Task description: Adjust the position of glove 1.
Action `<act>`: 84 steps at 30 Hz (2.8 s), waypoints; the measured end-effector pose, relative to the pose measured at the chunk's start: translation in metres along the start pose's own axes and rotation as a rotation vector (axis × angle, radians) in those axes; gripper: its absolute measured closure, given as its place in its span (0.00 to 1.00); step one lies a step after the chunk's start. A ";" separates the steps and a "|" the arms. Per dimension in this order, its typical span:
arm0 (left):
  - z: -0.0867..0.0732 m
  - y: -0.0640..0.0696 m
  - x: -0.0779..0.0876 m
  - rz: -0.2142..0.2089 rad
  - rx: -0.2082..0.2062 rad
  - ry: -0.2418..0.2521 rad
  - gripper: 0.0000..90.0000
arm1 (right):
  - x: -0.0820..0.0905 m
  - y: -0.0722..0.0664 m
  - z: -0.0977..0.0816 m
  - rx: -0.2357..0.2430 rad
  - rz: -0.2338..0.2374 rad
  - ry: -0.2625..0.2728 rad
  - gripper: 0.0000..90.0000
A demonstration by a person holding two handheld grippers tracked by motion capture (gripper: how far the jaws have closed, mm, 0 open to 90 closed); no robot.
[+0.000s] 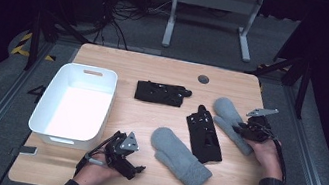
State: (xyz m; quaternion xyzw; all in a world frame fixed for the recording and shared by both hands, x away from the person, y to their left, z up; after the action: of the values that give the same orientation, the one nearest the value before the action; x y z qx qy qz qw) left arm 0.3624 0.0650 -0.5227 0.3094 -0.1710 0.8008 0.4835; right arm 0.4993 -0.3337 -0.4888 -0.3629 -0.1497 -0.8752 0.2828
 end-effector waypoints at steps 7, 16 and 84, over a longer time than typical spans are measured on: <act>0.000 0.000 0.000 0.003 0.001 0.000 0.00 | 0.006 0.004 0.002 -0.016 0.026 0.028 0.94; 0.000 0.000 0.000 0.004 0.002 -0.001 0.00 | 0.034 0.006 0.011 -0.050 0.050 0.114 0.95; 0.000 0.000 0.000 0.008 0.002 -0.003 0.00 | 0.072 -0.186 0.044 0.117 0.336 0.151 0.98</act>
State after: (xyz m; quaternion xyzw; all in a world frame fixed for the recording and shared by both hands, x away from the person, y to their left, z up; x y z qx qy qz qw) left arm 0.3625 0.0645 -0.5225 0.3107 -0.1721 0.8023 0.4797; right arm 0.3696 -0.1926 -0.4173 -0.2992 -0.1158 -0.8301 0.4560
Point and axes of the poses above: each handheld gripper's, and its own axes: x roughly backward along the jaws, z roughly out of its top, y roughly to its right, the point moved 6 cm from there along -x, roughly forward along the jaws, and after that the axes turned 5 degrees about y, right-handed, at the moved point
